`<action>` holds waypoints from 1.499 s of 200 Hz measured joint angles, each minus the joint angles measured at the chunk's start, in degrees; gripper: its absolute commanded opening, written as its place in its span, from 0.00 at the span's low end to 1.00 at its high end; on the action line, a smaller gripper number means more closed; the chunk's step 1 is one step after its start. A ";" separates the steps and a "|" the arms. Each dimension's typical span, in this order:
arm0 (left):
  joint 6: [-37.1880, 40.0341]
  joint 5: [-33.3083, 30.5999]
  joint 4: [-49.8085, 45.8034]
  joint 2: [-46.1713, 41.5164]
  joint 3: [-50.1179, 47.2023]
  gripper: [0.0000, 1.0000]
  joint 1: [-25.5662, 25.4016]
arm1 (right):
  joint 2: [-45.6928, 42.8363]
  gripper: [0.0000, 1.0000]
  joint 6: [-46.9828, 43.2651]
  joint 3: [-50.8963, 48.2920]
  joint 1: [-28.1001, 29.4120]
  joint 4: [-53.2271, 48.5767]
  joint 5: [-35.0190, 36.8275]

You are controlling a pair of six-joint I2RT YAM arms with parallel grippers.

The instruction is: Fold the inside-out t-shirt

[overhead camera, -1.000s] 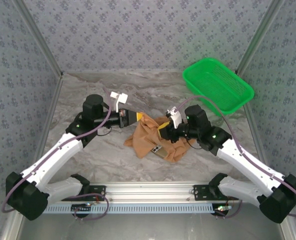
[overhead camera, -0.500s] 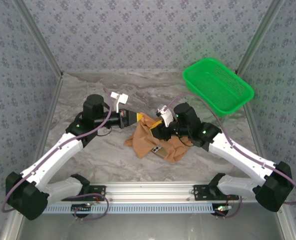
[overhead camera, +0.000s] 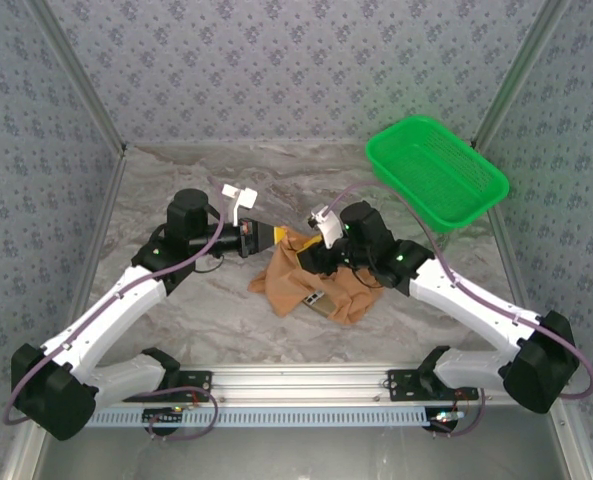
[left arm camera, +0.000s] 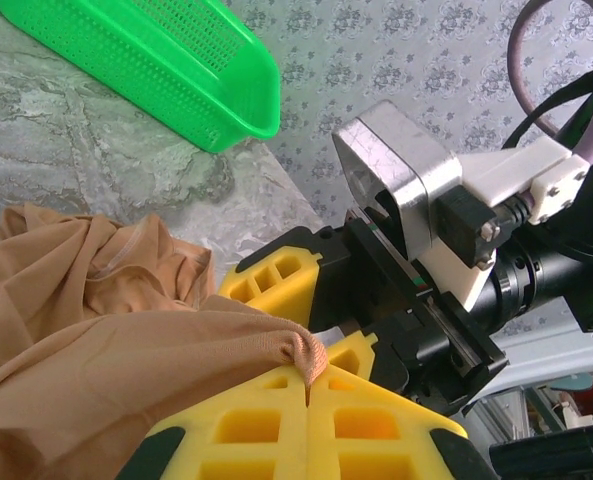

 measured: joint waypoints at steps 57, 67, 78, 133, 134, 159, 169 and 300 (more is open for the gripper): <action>0.42 0.44 -0.02 0.00 0.02 0.00 -0.66 | 2.10 0.35 0.98 1.62 -0.11 1.60 1.55; 0.42 0.44 -0.02 0.00 0.02 0.00 -0.66 | 2.54 0.35 0.96 1.75 -0.11 1.81 2.01; 0.42 0.42 -0.02 0.00 0.04 0.00 -0.66 | 2.86 0.36 0.96 1.75 -0.11 1.95 2.58; 0.42 0.39 -0.02 0.00 0.04 0.00 -0.66 | 3.21 0.20 -0.35 1.70 -0.09 2.58 6.23; 0.42 0.37 -0.02 0.00 0.04 0.00 -0.66 | 3.21 0.19 -0.37 1.70 -0.09 2.62 6.25; 0.50 -0.17 -0.04 -0.07 0.04 0.00 -0.66 | 3.23 0.00 -0.28 1.66 -0.09 3.43 6.80; 0.83 -1.01 -0.37 -0.17 0.04 0.00 -0.66 | 3.06 0.00 -0.66 1.66 -0.15 3.23 6.71; 5.84 -17.03 -6.23 0.00 -0.02 0.00 -0.59 | -8.85 0.00 11.69 0.31 -12.61 1.97 -17.44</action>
